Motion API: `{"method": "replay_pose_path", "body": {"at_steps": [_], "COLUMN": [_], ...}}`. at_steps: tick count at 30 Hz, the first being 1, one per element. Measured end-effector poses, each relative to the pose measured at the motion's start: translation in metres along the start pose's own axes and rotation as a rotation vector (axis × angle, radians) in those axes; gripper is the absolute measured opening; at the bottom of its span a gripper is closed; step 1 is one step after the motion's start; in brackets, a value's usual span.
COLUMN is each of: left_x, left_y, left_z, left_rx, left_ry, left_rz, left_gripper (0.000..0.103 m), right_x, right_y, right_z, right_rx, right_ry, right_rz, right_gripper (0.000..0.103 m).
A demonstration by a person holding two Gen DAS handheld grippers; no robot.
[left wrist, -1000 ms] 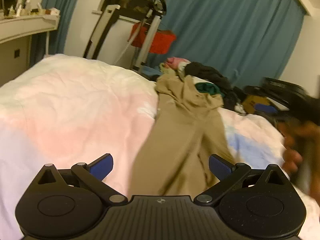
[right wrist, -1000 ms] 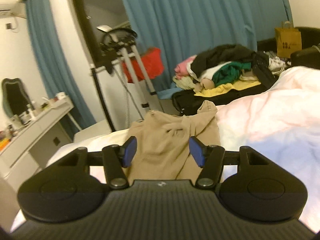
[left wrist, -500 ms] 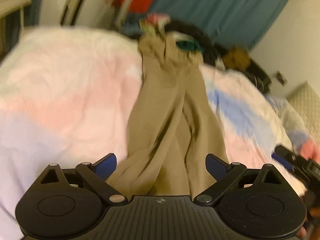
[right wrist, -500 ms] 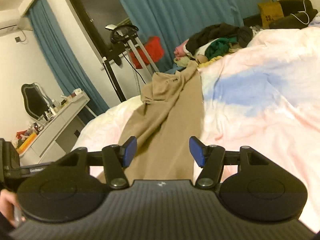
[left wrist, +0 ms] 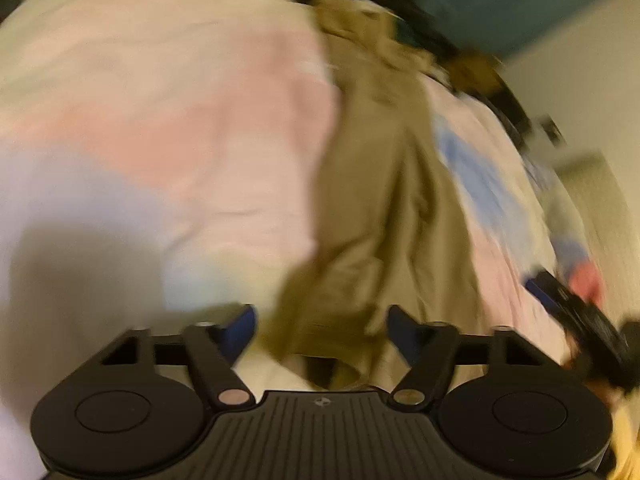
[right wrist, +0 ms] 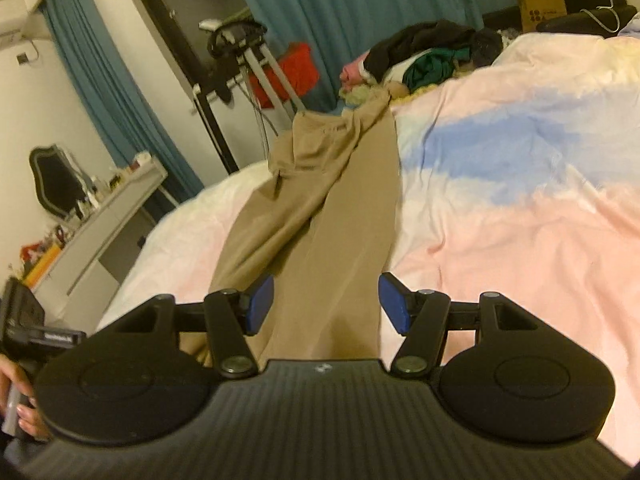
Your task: Fold clothes
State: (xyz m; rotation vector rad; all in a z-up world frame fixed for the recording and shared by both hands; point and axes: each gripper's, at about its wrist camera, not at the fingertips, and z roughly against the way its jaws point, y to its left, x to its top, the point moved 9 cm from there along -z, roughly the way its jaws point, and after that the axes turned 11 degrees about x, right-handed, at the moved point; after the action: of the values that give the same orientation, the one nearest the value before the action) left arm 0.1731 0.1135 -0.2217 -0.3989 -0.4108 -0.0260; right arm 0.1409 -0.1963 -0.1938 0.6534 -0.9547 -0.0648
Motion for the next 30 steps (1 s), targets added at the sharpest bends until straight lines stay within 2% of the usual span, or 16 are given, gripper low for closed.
{"method": "replay_pose_path", "body": {"at_steps": [1, 2, 3, 4, 5, 6, 8, 10, 13, 16, 20, 24, 28, 30], "left_x": [0.000, 0.000, -0.001, -0.001, -0.002, -0.003, -0.009, -0.015, -0.027, -0.049, -0.082, -0.095, -0.096, -0.098], "left_y": [-0.008, -0.017, -0.023, -0.029, -0.036, -0.042, -0.055, -0.072, -0.105, -0.147, -0.193, -0.200, -0.189, -0.182], "left_z": [0.002, 0.004, 0.006, 0.007, 0.010, 0.013, 0.025, 0.034, 0.050, 0.056, 0.032, -0.004, -0.041, -0.050], "left_rx": [0.006, 0.030, 0.061, 0.091, 0.142, 0.184, 0.221, 0.237, 0.305, 0.290, 0.310, 0.303, 0.277, 0.261], "left_ry": [-0.012, -0.031, -0.034, -0.036, -0.048, -0.067, -0.096, -0.112, -0.184, -0.210, -0.189, -0.119, -0.029, 0.014], "left_rz": [-0.052, -0.111, -0.161, -0.210, -0.282, -0.345, -0.450, -0.506, -0.676, -0.801, -0.968, -0.979, -0.868, -0.802], "left_gripper": [0.055, 0.035, 0.025, 0.011, 0.008, 0.007, 0.005, 0.005, 0.005, 0.005, 0.005, 0.005, 0.006, 0.010], "right_x": [-0.002, -0.004, -0.005, -0.006, -0.007, -0.007, -0.006, -0.005, -0.002, 0.001, 0.002, 0.003, 0.008, 0.011], "right_y": [0.001, 0.001, 0.002, 0.002, 0.002, 0.001, 0.000, -0.001, -0.004, -0.008, -0.016, -0.022, -0.021, -0.019], "right_z": [-0.003, -0.006, -0.010, -0.012, -0.014, -0.014, -0.012, -0.008, -0.002, 0.001, 0.004, 0.009, 0.016, 0.018], "right_rx": [-0.001, -0.004, -0.009, -0.014, -0.020, -0.023, -0.024, -0.025, -0.026, -0.031, -0.033, -0.032, -0.032, -0.032], "right_ry": [0.012, 0.023, 0.032, 0.039, 0.044, 0.046, 0.041, 0.032, 0.015, 0.004, -0.002, -0.017, -0.044, -0.056], "right_rz": [0.003, 0.006, 0.011, 0.014, 0.017, 0.019, 0.020, 0.015, -0.003, -0.023, -0.064, -0.098, -0.093, -0.078], "right_gripper": [0.061, 0.061, 0.061, 0.061, 0.061, 0.061, 0.061, 0.061, 0.061, 0.061, 0.061, 0.061, 0.061, 0.062]}}
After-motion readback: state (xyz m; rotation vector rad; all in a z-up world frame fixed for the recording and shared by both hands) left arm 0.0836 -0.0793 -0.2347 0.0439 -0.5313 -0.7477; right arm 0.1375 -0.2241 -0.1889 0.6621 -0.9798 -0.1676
